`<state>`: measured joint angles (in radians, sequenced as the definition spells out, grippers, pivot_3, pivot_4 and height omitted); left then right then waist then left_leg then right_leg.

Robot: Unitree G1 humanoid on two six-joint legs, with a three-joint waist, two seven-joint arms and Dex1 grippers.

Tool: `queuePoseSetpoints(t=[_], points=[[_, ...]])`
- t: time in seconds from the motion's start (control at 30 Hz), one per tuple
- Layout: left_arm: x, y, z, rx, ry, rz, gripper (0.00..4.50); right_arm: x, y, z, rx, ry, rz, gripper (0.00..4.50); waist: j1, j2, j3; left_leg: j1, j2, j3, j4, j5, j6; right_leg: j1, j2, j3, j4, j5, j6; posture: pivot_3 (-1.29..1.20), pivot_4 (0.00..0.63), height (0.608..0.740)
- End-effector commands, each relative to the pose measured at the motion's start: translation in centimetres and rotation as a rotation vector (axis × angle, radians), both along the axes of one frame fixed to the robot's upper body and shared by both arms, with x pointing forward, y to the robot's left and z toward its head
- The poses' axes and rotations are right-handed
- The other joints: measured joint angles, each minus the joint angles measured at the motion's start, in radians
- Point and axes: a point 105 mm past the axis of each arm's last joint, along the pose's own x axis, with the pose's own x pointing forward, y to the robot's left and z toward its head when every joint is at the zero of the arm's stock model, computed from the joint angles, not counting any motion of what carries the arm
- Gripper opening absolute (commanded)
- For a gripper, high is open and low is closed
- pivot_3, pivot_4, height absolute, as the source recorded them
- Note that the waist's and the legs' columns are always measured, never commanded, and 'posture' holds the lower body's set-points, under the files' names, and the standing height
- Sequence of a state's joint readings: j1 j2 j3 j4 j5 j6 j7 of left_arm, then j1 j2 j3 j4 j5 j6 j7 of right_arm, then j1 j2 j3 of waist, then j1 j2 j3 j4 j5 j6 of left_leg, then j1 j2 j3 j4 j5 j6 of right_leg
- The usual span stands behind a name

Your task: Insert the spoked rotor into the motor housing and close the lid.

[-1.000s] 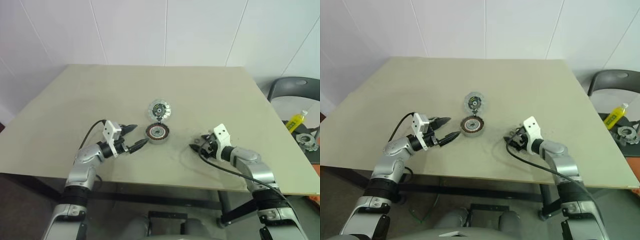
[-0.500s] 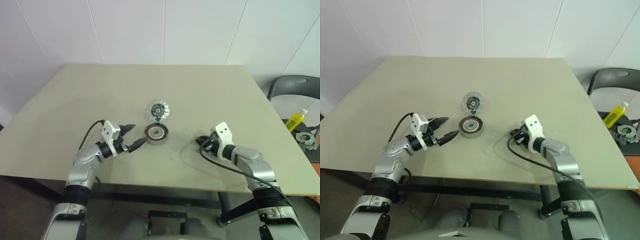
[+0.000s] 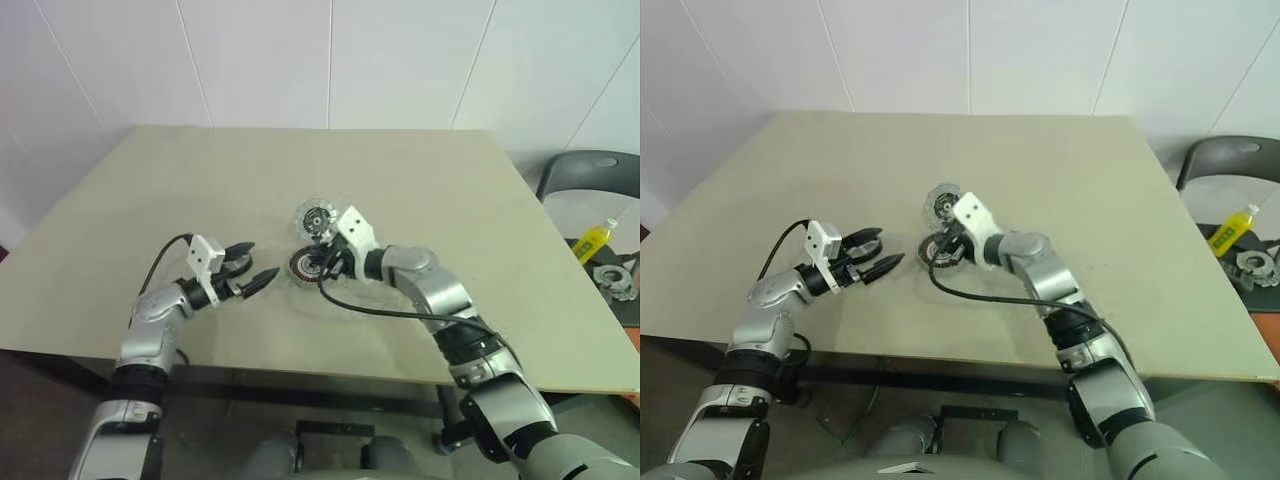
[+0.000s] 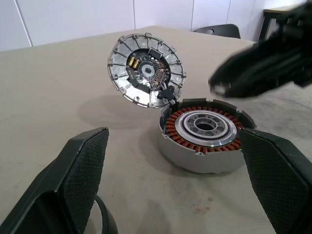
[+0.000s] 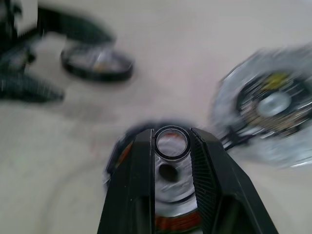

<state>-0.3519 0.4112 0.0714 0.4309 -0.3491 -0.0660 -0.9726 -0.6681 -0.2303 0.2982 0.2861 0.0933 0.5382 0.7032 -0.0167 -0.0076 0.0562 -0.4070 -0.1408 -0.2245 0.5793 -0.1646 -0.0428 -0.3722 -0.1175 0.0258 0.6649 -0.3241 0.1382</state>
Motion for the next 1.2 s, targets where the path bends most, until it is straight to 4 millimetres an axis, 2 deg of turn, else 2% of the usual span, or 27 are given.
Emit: queuePoseSetpoints(t=[0.03,0.37,0.9,1.2], points=[[0.4,0.6,1.5,0.003,-0.063,0.017,4.5,1.0,1.0,1.0,-0.04,-0.028,0.0,0.66,-0.002,0.0,0.0,0.0,0.0,0.0,0.0,0.0,0.0,0.0,0.0,0.0,0.0,0.0,0.0,0.0,0.0,0.74],[0.1,0.2,1.3,-0.007,-0.062,0.019,4.5,3.2,1.3,1.0,-0.085,0.025,-0.047,0.66,-0.004,0.0,0.0,0.001,0.0,-0.001,-0.001,0.001,-0.001,0.0,0.001,0.0,0.001,0.001,-0.001,0.0,0.0,0.74],[0.2,-0.1,0.7,0.016,-0.049,0.015,4.5,1.2,2.1,-0.5,-0.076,0.12,0.052,0.66,-0.034,0.001,0.0,0.002,0.0,-0.001,-0.001,0.001,-0.002,0.0,0.001,0.0,0.002,0.001,0.0,0.0,0.0,0.74],[0.2,-0.2,0.6,0.021,-0.045,0.009,4.5,1.4,2.1,-1.2,-0.085,0.105,0.013,0.66,-0.034,0.001,-0.001,0.004,0.0,-0.001,-0.001,0.001,-0.002,0.001,0.001,0.0,0.003,0.002,0.0,0.0,0.0,0.74]])
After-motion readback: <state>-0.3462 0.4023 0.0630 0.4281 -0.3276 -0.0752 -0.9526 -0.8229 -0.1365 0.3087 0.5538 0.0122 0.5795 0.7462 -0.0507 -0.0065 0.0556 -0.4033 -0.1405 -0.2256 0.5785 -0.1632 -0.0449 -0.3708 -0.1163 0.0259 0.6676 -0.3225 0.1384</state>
